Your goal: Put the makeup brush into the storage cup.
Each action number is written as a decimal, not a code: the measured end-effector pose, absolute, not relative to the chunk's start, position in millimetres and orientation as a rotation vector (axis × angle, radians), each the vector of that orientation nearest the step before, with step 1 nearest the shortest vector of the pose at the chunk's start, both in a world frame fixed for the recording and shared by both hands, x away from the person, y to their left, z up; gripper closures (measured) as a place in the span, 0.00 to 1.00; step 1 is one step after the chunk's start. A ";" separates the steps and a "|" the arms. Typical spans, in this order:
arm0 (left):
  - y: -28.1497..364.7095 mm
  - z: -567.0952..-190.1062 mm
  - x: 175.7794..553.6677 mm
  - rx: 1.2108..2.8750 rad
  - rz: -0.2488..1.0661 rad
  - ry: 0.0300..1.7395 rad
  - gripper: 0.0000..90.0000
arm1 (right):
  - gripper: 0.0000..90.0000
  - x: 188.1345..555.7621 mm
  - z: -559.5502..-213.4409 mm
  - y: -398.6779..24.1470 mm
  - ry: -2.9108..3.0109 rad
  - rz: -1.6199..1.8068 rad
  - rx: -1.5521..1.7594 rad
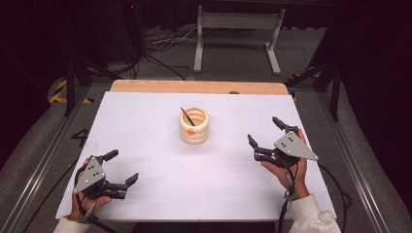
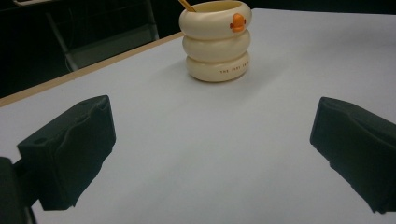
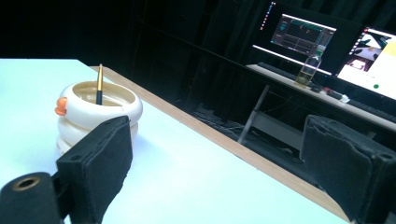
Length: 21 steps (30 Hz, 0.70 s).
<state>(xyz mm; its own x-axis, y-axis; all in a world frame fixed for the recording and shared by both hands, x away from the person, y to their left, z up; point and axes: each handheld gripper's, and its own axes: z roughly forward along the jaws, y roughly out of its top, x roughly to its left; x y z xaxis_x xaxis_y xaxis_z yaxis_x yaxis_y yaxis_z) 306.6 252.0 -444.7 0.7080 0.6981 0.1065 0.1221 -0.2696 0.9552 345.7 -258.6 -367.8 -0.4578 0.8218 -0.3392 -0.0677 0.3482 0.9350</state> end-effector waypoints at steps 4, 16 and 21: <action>252.1 -444.9 306.6 1.788 0.634 0.650 0.01 | 0.11 342.3 -369.7 -263.0 1.711 1.253 0.674; 251.7 -445.1 306.8 1.790 0.631 0.648 0.01 | 0.11 336.1 -376.6 -276.1 1.711 1.230 0.686; 252.2 -445.1 306.7 1.789 0.631 0.649 0.01 | 0.11 332.3 -379.2 -279.7 1.714 1.214 0.677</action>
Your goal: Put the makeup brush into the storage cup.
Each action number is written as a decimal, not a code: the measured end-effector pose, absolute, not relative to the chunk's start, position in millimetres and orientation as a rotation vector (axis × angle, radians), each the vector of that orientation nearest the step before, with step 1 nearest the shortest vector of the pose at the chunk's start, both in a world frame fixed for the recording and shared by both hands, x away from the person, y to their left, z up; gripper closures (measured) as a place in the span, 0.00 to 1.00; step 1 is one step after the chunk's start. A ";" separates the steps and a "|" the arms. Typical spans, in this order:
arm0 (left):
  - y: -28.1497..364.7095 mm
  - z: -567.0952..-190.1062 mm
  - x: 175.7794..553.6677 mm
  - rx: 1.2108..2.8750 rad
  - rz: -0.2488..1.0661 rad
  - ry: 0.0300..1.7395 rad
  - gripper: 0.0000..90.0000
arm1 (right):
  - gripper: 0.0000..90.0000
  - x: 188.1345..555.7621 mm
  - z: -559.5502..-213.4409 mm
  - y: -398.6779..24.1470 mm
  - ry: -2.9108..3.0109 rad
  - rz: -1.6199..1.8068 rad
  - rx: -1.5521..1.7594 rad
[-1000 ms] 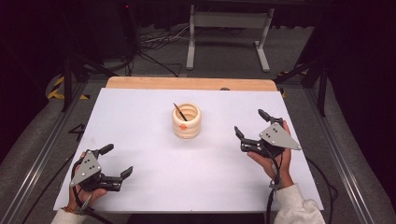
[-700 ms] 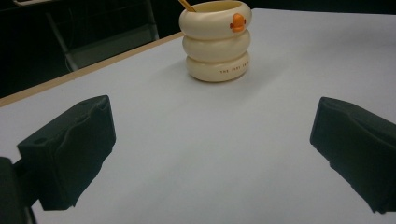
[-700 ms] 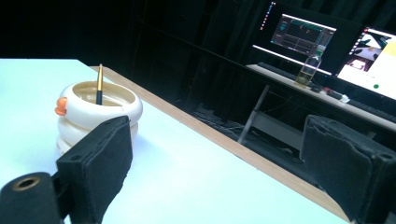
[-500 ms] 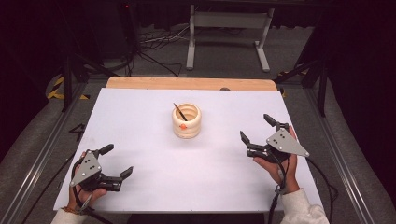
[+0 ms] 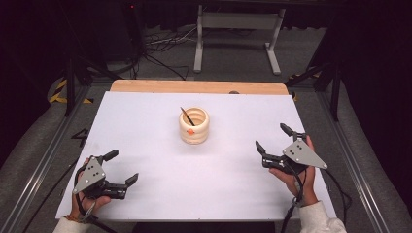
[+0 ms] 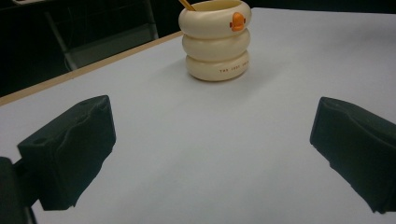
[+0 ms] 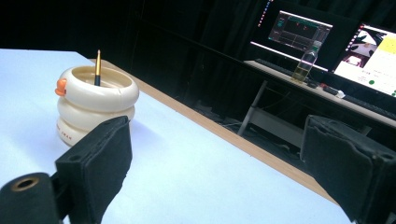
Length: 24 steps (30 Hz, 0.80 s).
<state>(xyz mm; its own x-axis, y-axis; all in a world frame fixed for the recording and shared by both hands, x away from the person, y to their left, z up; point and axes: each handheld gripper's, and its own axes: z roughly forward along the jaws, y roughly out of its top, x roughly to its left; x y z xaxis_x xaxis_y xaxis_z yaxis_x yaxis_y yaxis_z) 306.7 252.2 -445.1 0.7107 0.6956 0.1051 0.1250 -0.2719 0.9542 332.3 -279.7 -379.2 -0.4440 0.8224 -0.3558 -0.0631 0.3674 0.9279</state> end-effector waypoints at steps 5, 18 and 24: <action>251.9 -444.9 306.6 1.791 0.634 0.649 0.01 | 0.11 330.1 -381.5 -283.3 1.716 1.208 0.679; 251.1 -444.8 306.7 1.800 0.645 0.658 0.01 | 0.10 323.2 -392.7 -298.0 1.741 1.174 0.699; 250.9 -444.7 307.2 1.803 0.642 0.657 0.01 | 0.10 319.4 -397.6 -304.0 1.746 1.148 0.701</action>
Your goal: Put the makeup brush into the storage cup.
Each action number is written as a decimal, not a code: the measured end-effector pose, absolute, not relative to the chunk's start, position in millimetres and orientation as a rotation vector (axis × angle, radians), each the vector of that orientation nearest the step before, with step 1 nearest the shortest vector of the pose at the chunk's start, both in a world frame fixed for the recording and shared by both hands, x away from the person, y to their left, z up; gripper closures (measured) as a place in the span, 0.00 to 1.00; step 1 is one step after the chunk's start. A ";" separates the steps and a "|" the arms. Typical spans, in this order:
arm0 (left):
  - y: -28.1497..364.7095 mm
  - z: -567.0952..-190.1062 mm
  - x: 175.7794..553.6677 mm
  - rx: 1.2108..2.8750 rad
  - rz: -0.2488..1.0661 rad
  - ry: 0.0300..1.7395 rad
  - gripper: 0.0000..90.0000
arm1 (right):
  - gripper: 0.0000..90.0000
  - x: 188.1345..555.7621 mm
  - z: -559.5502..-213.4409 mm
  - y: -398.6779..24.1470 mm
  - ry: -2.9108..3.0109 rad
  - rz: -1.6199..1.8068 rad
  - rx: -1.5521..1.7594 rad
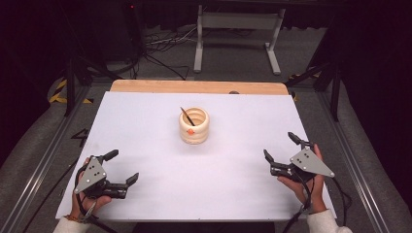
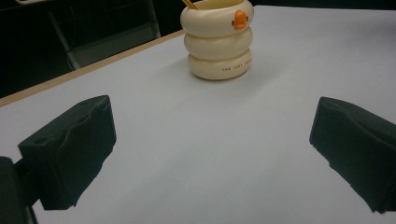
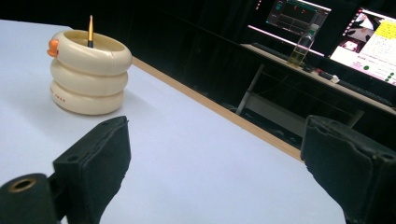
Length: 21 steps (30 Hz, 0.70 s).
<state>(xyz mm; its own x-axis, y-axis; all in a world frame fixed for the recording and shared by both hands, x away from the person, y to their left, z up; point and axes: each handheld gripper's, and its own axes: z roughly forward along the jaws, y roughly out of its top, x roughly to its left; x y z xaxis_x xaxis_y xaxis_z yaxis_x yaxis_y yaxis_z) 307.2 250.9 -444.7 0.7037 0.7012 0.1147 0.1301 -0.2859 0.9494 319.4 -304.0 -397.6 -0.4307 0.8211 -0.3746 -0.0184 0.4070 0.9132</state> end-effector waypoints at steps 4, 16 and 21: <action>251.1 -444.6 307.8 1.800 0.646 0.653 0.01 | 0.10 316.7 -400.5 -308.4 1.749 1.137 0.707; 251.0 -444.9 309.0 1.797 0.644 0.655 0.01 | 0.10 306.1 -414.1 -321.3 1.781 1.110 0.743; 249.5 -444.6 308.9 1.800 0.642 0.650 0.01 | 0.10 299.1 -420.1 -326.6 1.805 1.098 0.753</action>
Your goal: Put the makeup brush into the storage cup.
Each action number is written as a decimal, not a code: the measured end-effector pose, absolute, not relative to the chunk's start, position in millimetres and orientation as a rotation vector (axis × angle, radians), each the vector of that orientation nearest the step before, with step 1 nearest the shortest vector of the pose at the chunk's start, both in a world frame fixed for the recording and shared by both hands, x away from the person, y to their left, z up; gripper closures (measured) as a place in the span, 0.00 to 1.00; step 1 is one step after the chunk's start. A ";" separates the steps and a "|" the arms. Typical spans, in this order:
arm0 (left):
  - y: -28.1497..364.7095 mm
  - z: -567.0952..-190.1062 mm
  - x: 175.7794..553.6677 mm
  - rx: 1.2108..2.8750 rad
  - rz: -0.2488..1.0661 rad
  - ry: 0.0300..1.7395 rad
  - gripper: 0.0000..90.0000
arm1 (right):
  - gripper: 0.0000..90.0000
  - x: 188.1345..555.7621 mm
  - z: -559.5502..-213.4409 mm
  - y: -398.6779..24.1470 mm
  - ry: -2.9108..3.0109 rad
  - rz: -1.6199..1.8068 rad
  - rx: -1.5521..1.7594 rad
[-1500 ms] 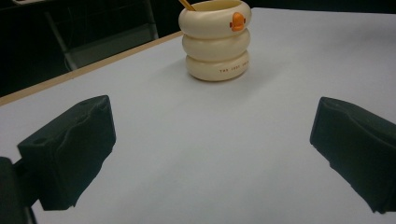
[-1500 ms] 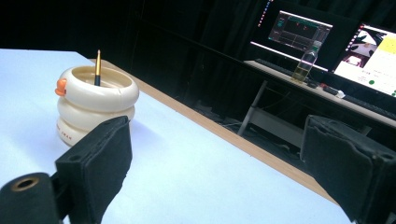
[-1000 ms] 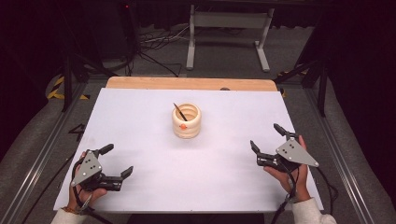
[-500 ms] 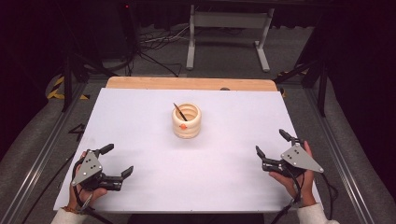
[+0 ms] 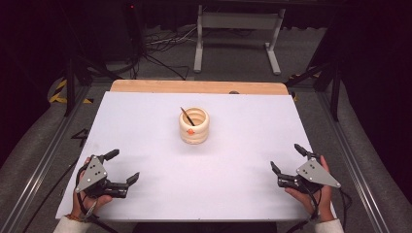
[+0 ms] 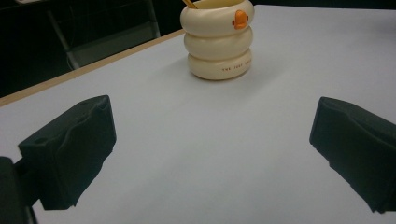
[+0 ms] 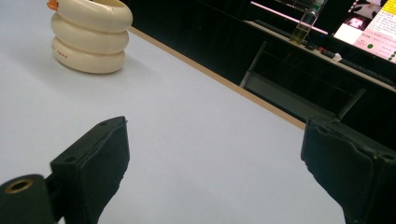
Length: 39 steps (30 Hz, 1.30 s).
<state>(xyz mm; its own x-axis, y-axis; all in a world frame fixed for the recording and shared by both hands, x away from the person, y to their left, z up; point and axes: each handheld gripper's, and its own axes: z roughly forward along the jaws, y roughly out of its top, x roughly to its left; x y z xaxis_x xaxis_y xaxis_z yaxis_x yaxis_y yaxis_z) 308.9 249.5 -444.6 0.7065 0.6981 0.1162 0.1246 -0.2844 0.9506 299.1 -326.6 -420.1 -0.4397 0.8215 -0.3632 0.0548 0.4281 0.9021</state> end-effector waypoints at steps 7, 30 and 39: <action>249.7 -445.1 309.3 1.803 0.642 0.659 0.01 | 0.09 290.8 -428.2 -332.9 1.828 1.077 0.768; 249.3 -444.6 307.4 1.817 0.652 0.649 0.01 | 0.09 288.5 -427.9 -326.5 1.834 1.087 0.738; 249.2 -444.9 308.0 1.817 0.652 0.652 0.01 | 0.09 288.8 -428.4 -325.8 1.841 1.089 0.733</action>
